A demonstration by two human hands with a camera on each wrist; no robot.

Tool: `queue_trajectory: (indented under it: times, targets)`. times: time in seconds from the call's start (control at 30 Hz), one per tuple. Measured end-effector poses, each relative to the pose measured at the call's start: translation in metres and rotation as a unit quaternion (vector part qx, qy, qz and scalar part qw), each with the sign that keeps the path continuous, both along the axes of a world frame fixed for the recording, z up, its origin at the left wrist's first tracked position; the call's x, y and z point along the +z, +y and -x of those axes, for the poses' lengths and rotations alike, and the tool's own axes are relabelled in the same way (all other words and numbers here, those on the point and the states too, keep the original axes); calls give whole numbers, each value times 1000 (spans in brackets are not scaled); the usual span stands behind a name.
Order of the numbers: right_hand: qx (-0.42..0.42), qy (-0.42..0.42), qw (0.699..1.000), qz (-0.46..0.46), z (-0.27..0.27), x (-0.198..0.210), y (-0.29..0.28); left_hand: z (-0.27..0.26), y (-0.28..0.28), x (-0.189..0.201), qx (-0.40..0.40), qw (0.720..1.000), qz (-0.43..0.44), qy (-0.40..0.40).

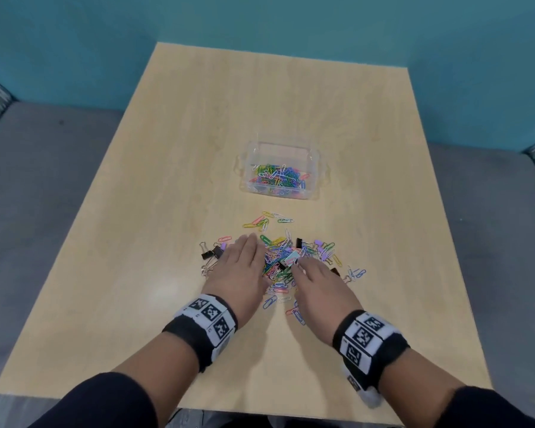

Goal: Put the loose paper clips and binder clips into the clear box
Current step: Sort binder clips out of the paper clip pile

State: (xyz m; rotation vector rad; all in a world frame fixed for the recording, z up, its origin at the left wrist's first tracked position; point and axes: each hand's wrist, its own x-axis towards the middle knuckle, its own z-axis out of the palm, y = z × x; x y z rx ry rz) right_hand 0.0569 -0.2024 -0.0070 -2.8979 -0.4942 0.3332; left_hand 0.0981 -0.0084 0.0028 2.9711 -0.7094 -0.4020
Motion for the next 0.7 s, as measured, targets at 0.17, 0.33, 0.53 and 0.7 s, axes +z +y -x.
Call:
queue_trajectory:
  times: [0.17,0.33,0.53,0.7]
  targets:
    - [35,10,998,50,10,-3,-19,23,1,-16,-63,997,-24,24]
    - [106,16,991,79,2,0,-50,27,33,-23,-130,991,-19,17]
    - [-44,12,997,54,15,12,-75,25,36,-13,-153,988,7,-32]
    - [-166,5,986,26,45,12,-67,28,-10,-8,-170,984,41,-22]
